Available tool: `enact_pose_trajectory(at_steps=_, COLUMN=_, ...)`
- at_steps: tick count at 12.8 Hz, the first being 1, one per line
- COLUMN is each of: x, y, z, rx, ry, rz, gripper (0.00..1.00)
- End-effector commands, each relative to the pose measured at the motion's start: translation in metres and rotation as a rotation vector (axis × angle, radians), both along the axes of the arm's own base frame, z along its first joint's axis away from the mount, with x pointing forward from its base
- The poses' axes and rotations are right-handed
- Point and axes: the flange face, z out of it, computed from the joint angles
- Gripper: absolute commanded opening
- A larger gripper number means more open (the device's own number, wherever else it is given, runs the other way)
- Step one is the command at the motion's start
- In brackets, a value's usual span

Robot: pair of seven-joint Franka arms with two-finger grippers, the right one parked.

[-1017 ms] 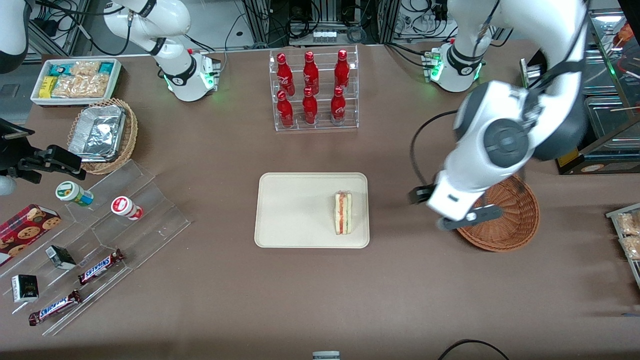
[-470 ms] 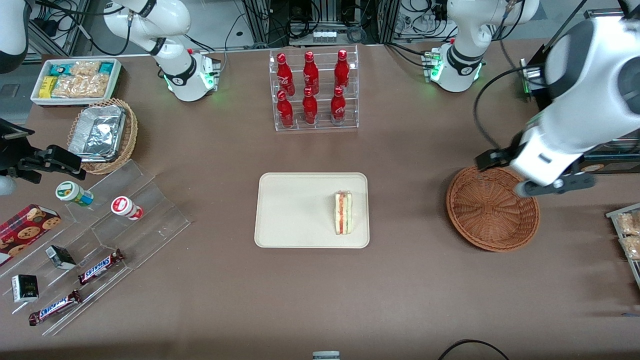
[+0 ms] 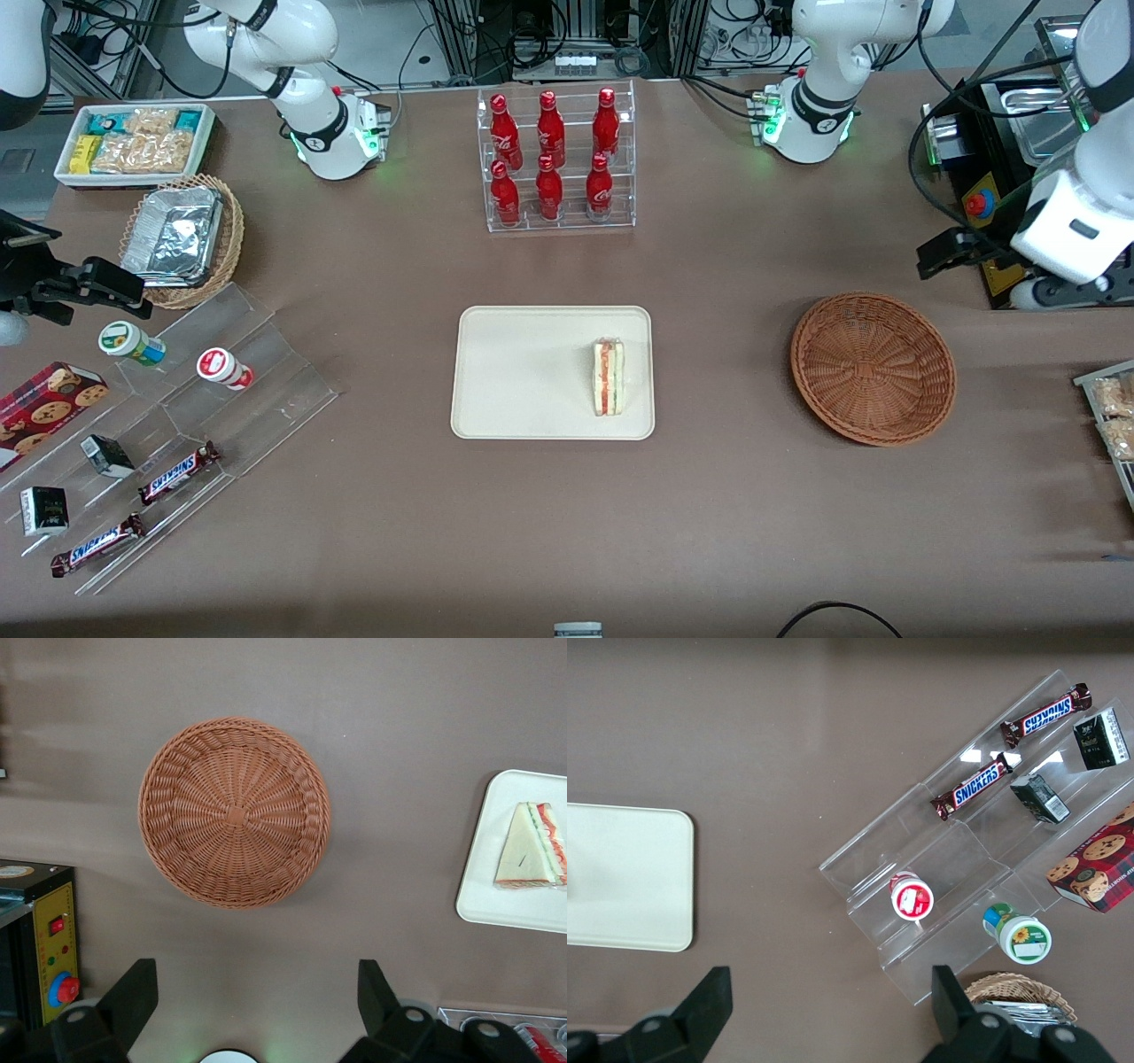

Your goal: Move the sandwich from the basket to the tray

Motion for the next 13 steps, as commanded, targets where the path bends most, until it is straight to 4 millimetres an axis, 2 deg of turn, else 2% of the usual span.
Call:
enact_pose_trajectory(at_steps=1, x=-0.011, y=0.008, z=-0.003, rx=0.003, ry=-0.018, rz=-0.009, gripper=1.00)
enact_pose_trajectory(at_steps=4, x=-0.011, y=0.007, z=-0.003, rx=0.001, ry=-0.029, rz=-0.064, gripper=1.00)
enact_pose_trajectory(at_steps=8, x=-0.008, y=0.008, z=0.021, rx=-0.003, ry=-0.085, rz=-0.070, gripper=1.00)
enact_pose_trajectory(at_steps=13, x=-0.009, y=0.008, z=0.022, rx=-0.003, ry=-0.080, rz=-0.069, gripper=1.00)
